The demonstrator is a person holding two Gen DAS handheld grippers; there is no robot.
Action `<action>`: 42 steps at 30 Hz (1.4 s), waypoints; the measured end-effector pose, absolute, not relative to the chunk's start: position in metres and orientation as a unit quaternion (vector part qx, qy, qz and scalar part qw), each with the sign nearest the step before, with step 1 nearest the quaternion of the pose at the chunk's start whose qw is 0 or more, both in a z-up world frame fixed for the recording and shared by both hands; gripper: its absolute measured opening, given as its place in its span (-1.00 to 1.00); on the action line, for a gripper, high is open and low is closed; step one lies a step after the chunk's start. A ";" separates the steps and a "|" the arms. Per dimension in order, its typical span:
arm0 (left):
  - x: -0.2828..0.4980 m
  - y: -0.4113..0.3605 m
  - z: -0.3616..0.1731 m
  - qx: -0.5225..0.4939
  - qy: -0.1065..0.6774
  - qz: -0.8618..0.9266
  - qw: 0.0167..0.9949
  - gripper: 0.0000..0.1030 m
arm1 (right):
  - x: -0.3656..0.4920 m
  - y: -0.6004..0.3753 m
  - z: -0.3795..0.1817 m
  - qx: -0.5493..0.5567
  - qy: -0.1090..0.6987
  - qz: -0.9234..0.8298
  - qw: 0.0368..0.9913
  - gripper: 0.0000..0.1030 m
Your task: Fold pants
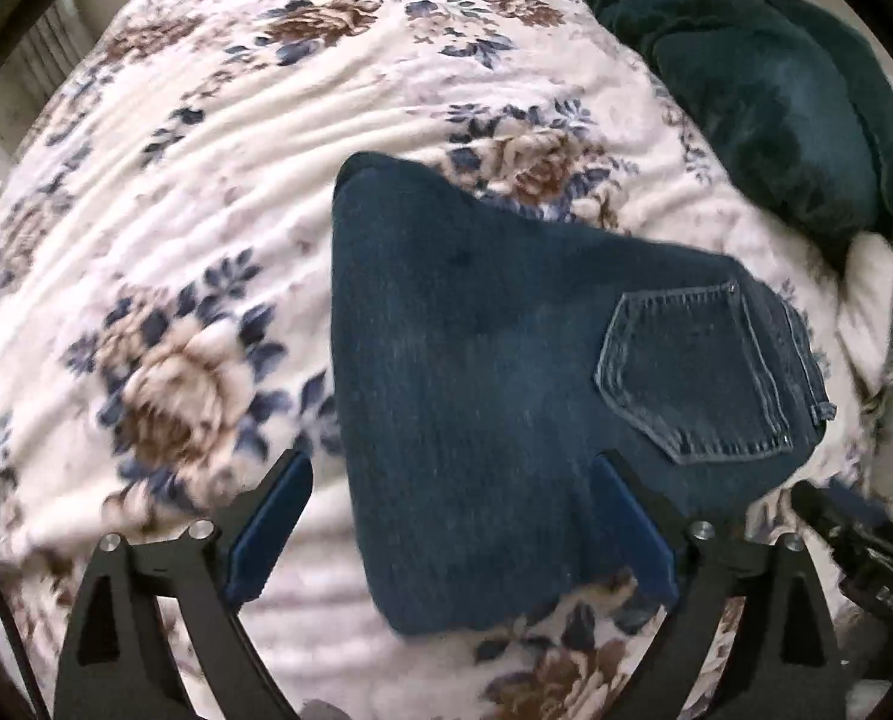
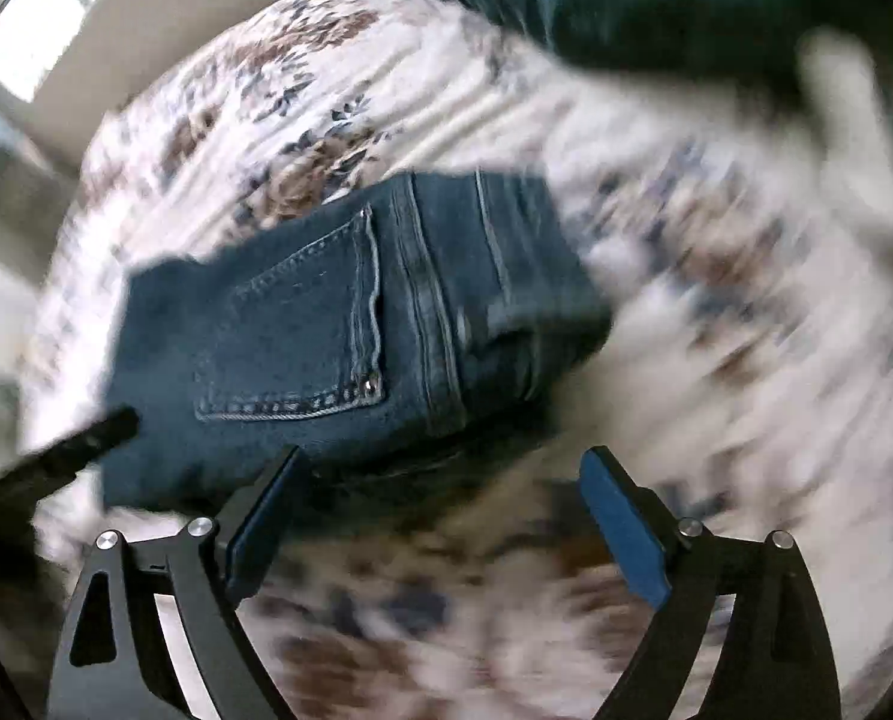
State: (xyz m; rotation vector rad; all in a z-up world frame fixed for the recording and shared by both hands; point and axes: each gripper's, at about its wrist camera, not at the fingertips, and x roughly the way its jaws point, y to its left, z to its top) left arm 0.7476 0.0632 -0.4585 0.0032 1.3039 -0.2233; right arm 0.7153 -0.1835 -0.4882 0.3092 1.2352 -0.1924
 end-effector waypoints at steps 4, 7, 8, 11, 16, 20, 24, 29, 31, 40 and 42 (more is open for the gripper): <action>0.733 0.053 -0.448 0.017 0.602 -0.093 0.793 0.85 | 0.691 -0.186 -0.438 0.080 0.566 -0.109 0.813 0.82; 0.724 0.047 -0.436 0.021 0.596 -0.084 0.798 0.85 | 0.679 -0.183 -0.416 0.071 0.564 -0.110 0.815 0.83; 0.720 0.047 -0.429 0.022 0.592 -0.080 0.801 0.85 | 0.678 -0.183 -0.412 0.067 0.562 -0.112 0.817 0.83; 0.709 0.046 -0.408 0.018 0.586 -0.072 0.807 0.85 | 0.672 -0.177 -0.403 0.064 0.554 -0.114 0.822 0.83; 0.685 0.044 -0.367 0.017 0.567 -0.059 0.821 0.85 | 0.647 -0.181 -0.367 0.056 0.536 -0.116 0.835 0.83; 0.651 0.042 -0.323 0.014 0.547 -0.052 0.836 0.85 | 0.614 -0.181 -0.328 0.049 0.523 -0.114 0.843 0.83; 0.611 0.039 -0.279 0.010 0.527 -0.047 0.848 0.85 | 0.575 -0.176 -0.288 0.038 0.515 -0.107 0.850 0.83; 0.557 0.034 -0.226 0.015 0.503 -0.039 0.863 0.85 | 0.520 -0.174 -0.234 0.034 0.500 -0.097 0.860 0.83; 0.535 0.030 -0.206 0.020 0.491 -0.037 0.870 0.85 | 0.497 -0.173 -0.212 0.033 0.493 -0.092 0.865 0.83; 0.420 0.017 -0.125 0.022 0.450 -0.015 0.892 0.85 | 0.381 -0.170 -0.114 0.007 0.455 -0.064 0.888 0.83; 0.396 0.016 -0.109 0.012 0.447 -0.005 0.895 0.85 | 0.355 -0.170 -0.093 0.006 0.450 -0.055 0.891 0.83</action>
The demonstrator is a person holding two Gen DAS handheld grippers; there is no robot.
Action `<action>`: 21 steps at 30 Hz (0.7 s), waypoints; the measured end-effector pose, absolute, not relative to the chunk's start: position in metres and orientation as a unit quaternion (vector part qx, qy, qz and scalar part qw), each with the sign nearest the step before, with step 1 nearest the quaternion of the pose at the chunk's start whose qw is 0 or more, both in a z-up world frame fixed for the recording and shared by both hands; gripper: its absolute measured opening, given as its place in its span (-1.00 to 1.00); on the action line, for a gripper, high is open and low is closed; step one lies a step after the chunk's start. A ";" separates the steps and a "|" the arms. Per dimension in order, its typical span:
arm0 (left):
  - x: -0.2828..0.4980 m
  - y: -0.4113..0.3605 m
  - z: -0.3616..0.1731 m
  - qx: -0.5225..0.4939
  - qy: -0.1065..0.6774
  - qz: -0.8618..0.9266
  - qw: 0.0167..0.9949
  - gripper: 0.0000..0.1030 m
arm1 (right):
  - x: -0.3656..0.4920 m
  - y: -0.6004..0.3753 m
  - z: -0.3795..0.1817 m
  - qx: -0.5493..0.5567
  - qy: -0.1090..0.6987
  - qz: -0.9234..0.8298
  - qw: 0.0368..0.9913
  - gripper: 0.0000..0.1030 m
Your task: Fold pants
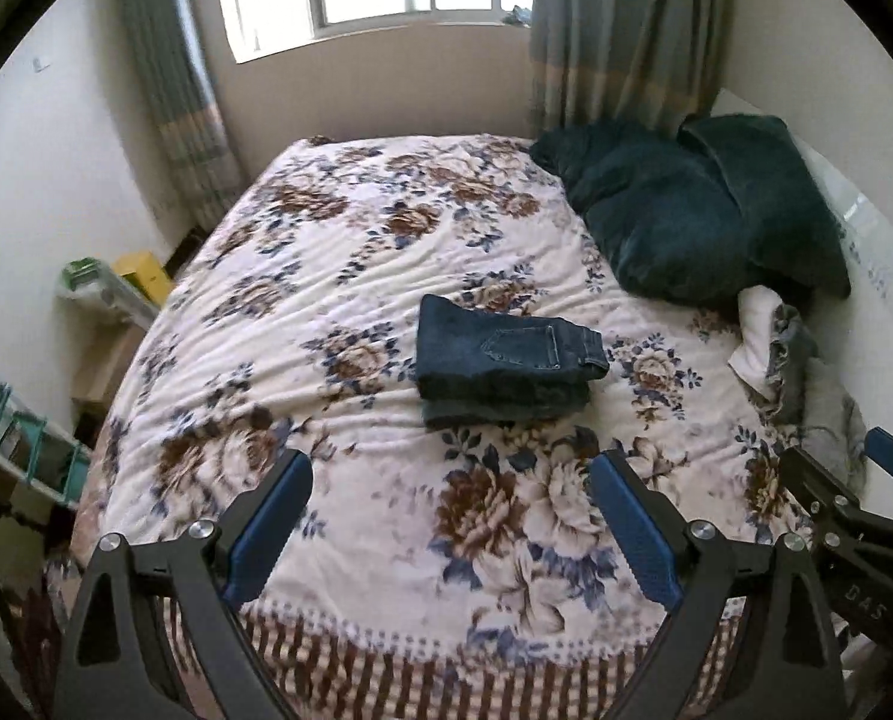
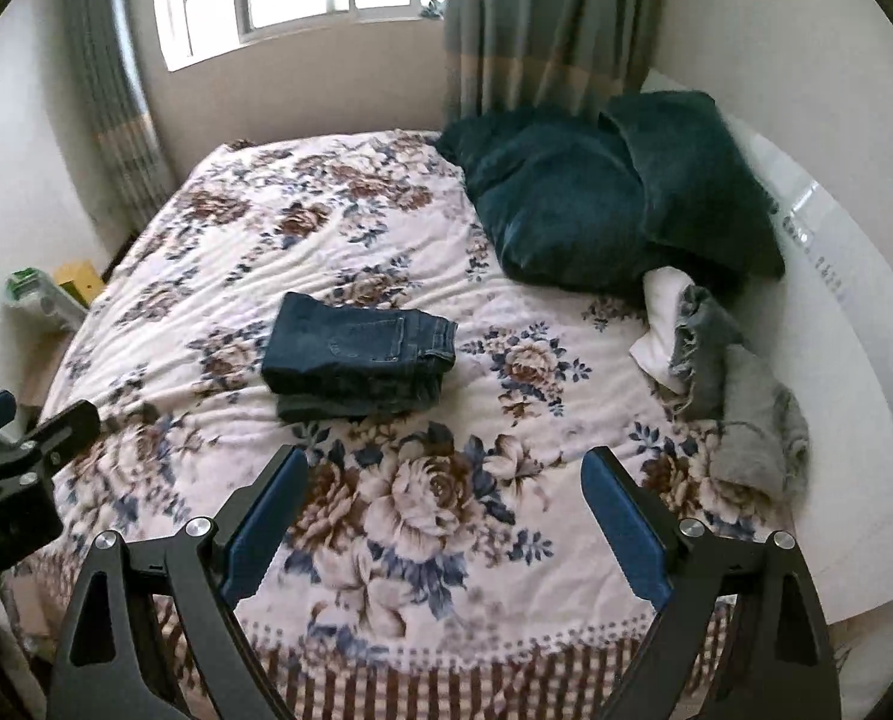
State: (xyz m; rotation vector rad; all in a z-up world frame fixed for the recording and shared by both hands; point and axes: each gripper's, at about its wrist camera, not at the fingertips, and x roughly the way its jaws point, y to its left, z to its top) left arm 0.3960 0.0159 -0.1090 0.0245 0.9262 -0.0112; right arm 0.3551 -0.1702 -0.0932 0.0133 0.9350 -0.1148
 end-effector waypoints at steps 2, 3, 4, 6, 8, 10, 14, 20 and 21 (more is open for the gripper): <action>0.376 0.016 -0.096 0.001 0.440 0.000 0.898 0.85 | 0.327 -0.172 -0.070 0.006 0.443 -0.047 0.895 0.83; 0.364 0.017 -0.087 -0.005 0.434 0.002 0.901 0.85 | 0.316 -0.172 -0.060 0.006 0.439 -0.043 0.897 0.83; 0.354 0.017 -0.079 -0.008 0.429 0.005 0.903 0.85 | 0.302 -0.174 -0.049 0.005 0.435 -0.041 0.900 0.83; 0.333 0.019 -0.061 -0.013 0.418 0.014 0.908 0.85 | 0.277 -0.176 -0.027 0.001 0.427 -0.035 0.904 0.83; 0.314 0.021 -0.048 -0.014 0.410 0.019 0.912 0.85 | 0.258 -0.177 -0.009 0.000 0.419 -0.032 0.907 0.83; 0.301 0.022 -0.037 -0.013 0.404 0.021 0.914 0.85 | 0.238 -0.177 0.009 -0.002 0.412 -0.029 0.911 0.83; 0.269 0.025 -0.009 -0.004 0.388 0.023 0.921 0.85 | 0.204 -0.176 0.042 0.004 0.401 -0.024 0.916 0.83; 0.237 0.025 0.022 0.015 0.369 0.012 0.929 0.85 | 0.160 -0.167 0.087 0.008 0.382 -0.020 0.924 0.83; 0.232 0.025 0.026 0.016 0.364 0.010 0.931 0.85 | 0.152 -0.165 0.094 0.007 0.377 -0.021 0.926 0.83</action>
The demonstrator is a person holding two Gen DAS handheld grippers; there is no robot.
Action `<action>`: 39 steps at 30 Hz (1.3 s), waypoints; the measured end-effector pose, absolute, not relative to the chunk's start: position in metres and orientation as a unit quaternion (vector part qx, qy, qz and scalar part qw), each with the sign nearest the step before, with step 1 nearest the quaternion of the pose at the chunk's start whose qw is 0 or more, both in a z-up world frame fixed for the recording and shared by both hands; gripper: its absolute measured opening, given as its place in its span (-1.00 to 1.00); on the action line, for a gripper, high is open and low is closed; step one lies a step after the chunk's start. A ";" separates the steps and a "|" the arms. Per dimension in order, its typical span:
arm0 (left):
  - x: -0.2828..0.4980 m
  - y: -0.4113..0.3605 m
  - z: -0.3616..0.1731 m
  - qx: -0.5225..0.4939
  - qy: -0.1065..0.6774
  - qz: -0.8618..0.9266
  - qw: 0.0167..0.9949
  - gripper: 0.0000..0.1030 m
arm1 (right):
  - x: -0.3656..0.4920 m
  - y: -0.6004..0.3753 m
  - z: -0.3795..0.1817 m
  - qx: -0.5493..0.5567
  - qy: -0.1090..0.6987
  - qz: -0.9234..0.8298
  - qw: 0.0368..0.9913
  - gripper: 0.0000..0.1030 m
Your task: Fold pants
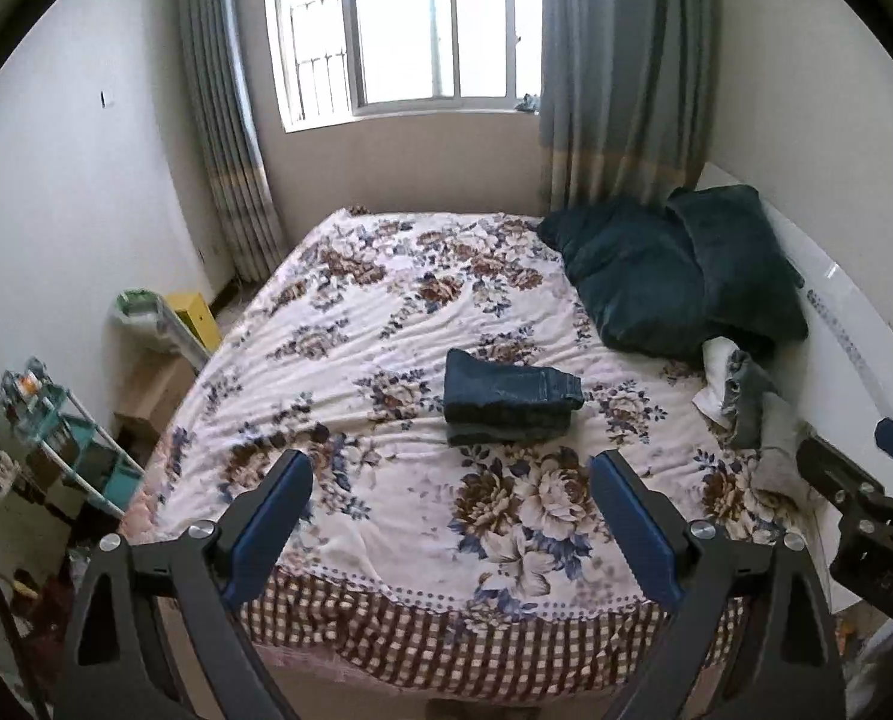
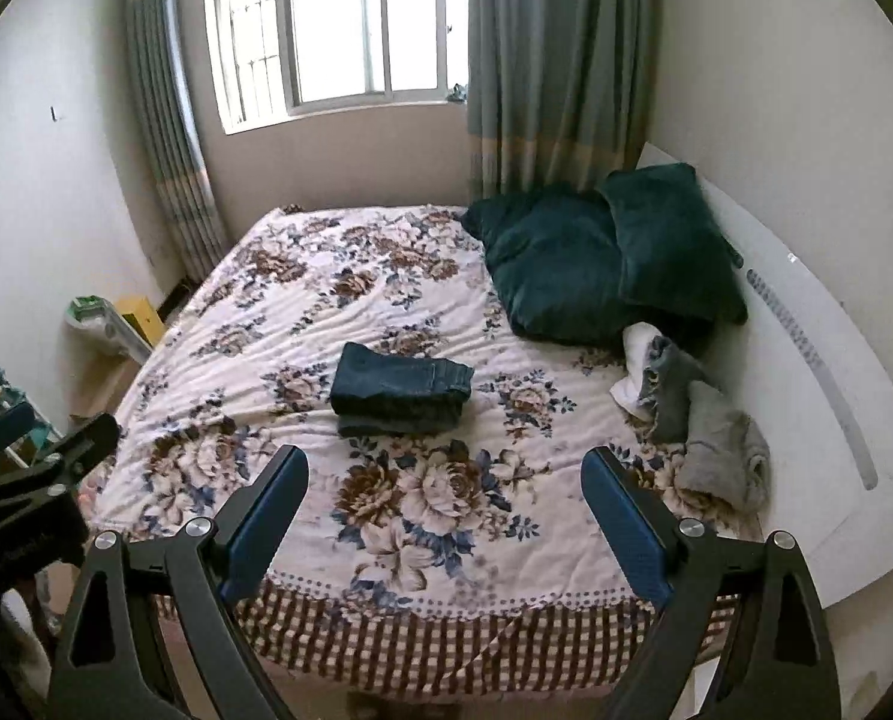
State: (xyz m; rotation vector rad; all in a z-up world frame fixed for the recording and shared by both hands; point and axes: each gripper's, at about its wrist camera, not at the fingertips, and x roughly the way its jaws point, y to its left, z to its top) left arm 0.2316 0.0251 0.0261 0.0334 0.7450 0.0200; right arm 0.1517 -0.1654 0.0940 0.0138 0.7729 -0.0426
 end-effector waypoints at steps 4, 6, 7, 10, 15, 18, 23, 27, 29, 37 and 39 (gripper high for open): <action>0.218 0.026 0.036 0.015 0.352 0.004 0.936 0.85 | 0.131 -0.160 0.113 -0.001 0.364 -0.021 0.931 0.83; 0.215 0.028 0.039 0.010 0.351 0.001 0.936 0.85 | 0.122 -0.158 0.119 -0.002 0.361 -0.021 0.932 0.83; 0.214 0.029 0.040 0.006 0.350 -0.003 0.937 0.85 | 0.120 -0.158 0.121 -0.001 0.361 -0.021 0.932 0.83; 0.211 0.029 0.043 0.005 0.345 -0.004 0.939 0.85 | 0.118 -0.161 0.125 0.004 0.363 -0.020 0.932 0.83; 0.222 0.029 0.037 0.001 0.350 -0.007 0.937 0.88 | 0.128 -0.164 0.125 0.004 0.355 -0.032 0.934 0.85; 0.236 0.030 0.032 -0.006 0.351 -0.009 0.936 1.00 | 0.145 -0.166 0.122 0.013 0.354 -0.033 0.935 0.91; 0.261 0.029 0.024 0.000 0.353 0.005 0.936 1.00 | 0.186 -0.166 0.111 0.006 0.349 -0.044 0.936 0.91; 0.286 0.031 0.015 0.004 0.362 0.017 0.932 1.00 | 0.221 -0.167 0.098 0.005 0.358 -0.050 0.932 0.91; 0.299 0.031 0.011 0.007 0.364 0.021 0.931 1.00 | 0.238 -0.166 0.091 0.001 0.361 -0.059 0.931 0.92; 0.344 0.029 -0.013 0.028 0.384 0.031 0.922 1.00 | 0.294 -0.168 0.062 0.007 0.387 -0.070 0.919 0.92; 0.353 0.030 -0.018 0.021 0.393 0.025 0.919 1.00 | 0.303 -0.168 0.055 0.007 0.391 -0.073 0.917 0.92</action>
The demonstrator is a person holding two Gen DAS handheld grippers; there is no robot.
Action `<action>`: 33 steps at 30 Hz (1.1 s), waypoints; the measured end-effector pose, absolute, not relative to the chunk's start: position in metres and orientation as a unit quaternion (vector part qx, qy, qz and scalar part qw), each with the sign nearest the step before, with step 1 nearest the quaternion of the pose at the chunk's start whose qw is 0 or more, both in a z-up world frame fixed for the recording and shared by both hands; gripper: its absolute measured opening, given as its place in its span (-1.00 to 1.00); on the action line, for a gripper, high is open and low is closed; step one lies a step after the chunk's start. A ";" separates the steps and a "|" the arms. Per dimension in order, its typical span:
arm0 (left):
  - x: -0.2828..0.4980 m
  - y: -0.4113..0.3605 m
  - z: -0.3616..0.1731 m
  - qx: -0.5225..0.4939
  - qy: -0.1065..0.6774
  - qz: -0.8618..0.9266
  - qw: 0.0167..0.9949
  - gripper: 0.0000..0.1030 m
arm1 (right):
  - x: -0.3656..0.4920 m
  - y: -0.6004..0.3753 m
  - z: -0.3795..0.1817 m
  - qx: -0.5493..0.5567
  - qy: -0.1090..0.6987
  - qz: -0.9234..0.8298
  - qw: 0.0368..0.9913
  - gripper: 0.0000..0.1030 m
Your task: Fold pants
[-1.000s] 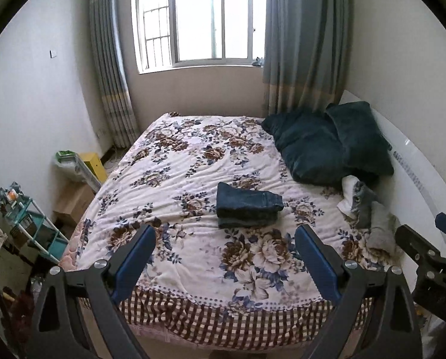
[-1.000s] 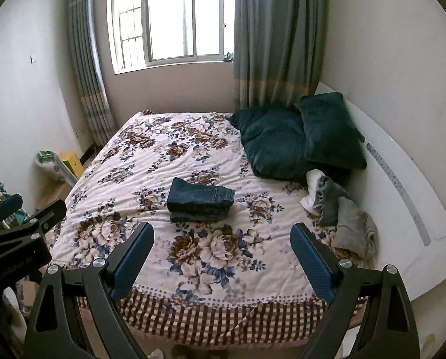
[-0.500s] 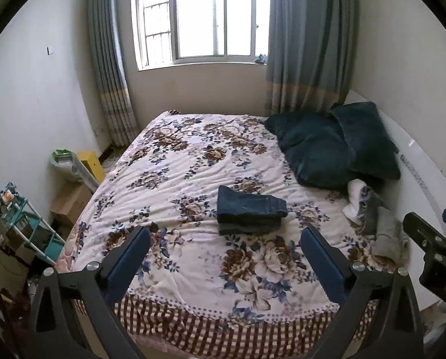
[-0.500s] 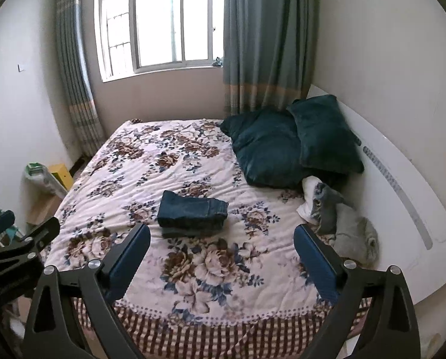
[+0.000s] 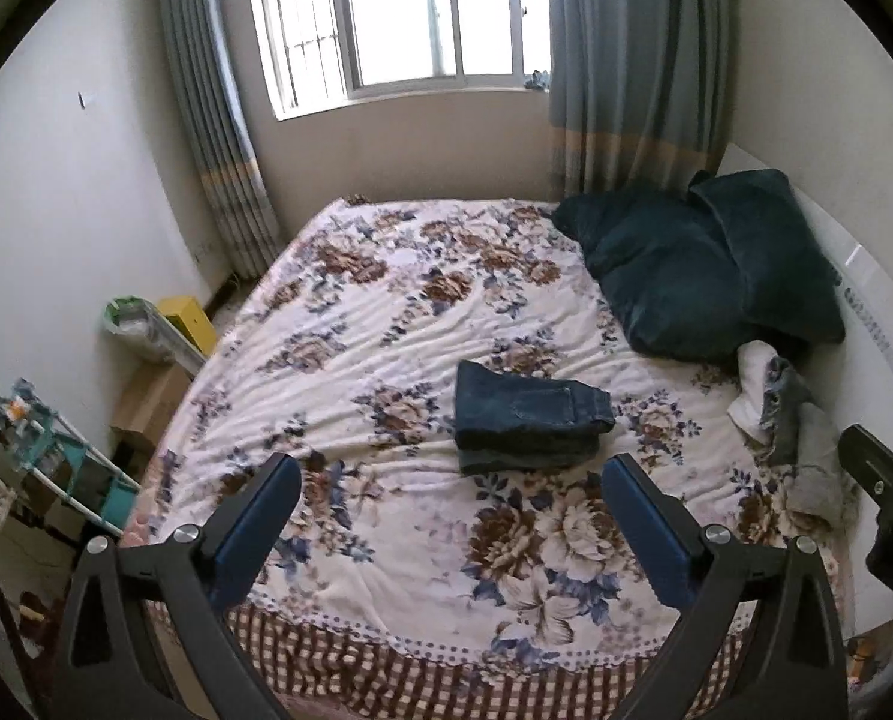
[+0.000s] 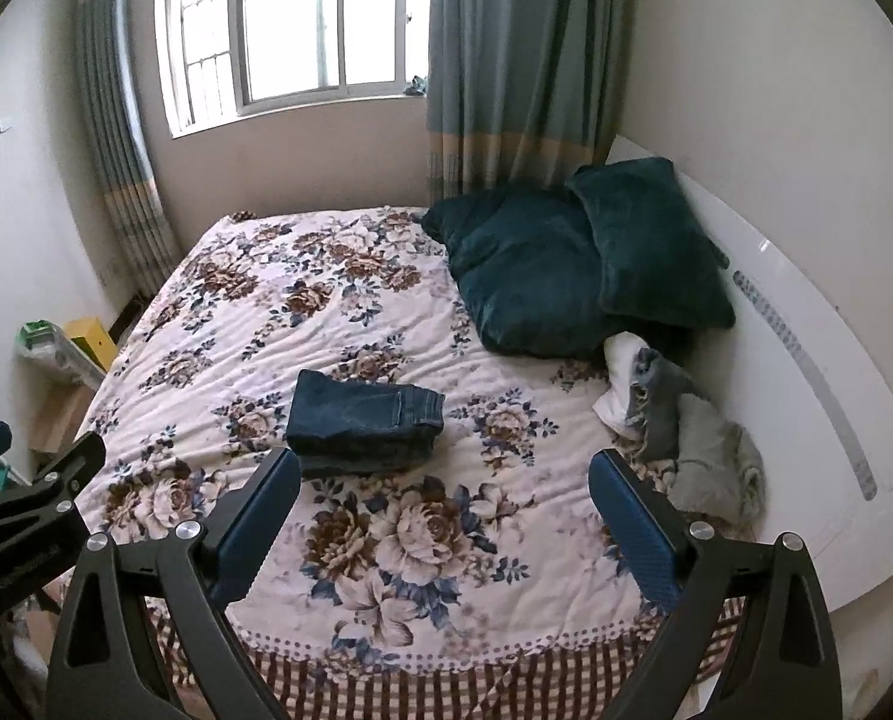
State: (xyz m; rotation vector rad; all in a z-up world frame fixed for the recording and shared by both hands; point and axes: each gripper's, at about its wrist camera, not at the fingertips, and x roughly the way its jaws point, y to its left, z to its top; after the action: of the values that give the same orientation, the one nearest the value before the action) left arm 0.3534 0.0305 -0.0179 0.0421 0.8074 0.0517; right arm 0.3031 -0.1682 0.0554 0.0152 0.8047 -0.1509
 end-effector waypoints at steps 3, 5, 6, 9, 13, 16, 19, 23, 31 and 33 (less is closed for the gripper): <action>0.363 0.031 -0.024 0.025 0.398 0.026 0.917 1.00 | 0.317 -0.169 0.044 0.007 0.401 -0.076 0.913 0.92; 0.367 0.032 -0.028 0.023 0.403 0.028 0.915 1.00 | 0.325 -0.169 0.035 0.005 0.409 -0.076 0.909 0.92; 0.370 0.032 -0.029 0.022 0.405 0.028 0.914 1.00 | 0.326 -0.168 0.032 0.005 0.410 -0.076 0.909 0.92; 0.376 0.033 -0.031 0.022 0.408 0.029 0.912 1.00 | 0.331 -0.167 0.023 0.002 0.416 -0.077 0.906 0.92; 0.380 0.034 -0.032 0.022 0.410 0.030 0.911 1.00 | 0.336 -0.167 0.014 0.004 0.424 -0.077 0.903 0.92; 0.381 0.037 -0.034 0.020 0.409 0.031 0.912 1.00 | 0.336 -0.166 0.013 0.005 0.424 -0.076 0.902 0.92; 0.382 0.037 -0.035 0.021 0.409 0.032 0.912 1.00 | 0.336 -0.166 0.011 0.006 0.424 -0.075 0.902 0.92; 0.383 0.037 -0.036 0.020 0.411 0.032 0.911 1.00 | 0.338 -0.165 0.008 0.005 0.424 -0.073 0.903 0.92; 0.378 0.033 -0.040 0.016 0.410 0.031 0.911 1.00 | 0.338 -0.165 0.009 0.004 0.425 -0.074 0.902 0.92; 0.377 0.032 -0.039 0.015 0.408 0.034 0.912 1.00 | 0.338 -0.165 0.009 0.006 0.425 -0.073 0.902 0.92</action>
State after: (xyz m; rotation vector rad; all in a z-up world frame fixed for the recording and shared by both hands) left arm 0.3773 0.0322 -0.0392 0.0314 0.8415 0.0698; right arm 0.3379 -0.1646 0.0093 0.0127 0.8781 -0.1511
